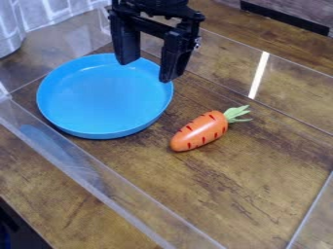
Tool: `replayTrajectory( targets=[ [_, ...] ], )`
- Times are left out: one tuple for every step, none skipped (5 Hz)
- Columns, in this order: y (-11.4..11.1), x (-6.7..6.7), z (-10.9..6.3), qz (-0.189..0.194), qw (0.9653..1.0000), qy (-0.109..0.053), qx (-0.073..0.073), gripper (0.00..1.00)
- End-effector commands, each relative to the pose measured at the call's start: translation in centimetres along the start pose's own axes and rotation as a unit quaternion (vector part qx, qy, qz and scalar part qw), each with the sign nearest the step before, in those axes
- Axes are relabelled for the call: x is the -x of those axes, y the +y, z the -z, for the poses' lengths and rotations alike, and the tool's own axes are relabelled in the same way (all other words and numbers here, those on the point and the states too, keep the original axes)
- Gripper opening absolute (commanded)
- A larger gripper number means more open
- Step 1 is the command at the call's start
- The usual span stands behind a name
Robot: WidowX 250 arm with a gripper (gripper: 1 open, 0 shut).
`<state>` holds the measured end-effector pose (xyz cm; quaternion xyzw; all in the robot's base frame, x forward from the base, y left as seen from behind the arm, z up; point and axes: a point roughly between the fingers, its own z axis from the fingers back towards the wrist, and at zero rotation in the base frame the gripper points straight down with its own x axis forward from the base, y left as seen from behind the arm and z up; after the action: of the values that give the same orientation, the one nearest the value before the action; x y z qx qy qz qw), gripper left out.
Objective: Put the carrot in the blue tray
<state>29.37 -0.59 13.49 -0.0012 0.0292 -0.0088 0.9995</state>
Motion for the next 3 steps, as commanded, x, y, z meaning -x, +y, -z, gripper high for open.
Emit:
replayTrajectory(
  targets=[
    [-0.2,-0.3,0.7,0.012,0.9999,0.004,0.001,1.00],
    [-0.9,-1.4,2.4,0.049,0.9988,-0.005,0.000,1.00],
    [-1.7,-2.4,4.1,0.076,0.9969,-0.018,-0.002,1.00]
  ],
)
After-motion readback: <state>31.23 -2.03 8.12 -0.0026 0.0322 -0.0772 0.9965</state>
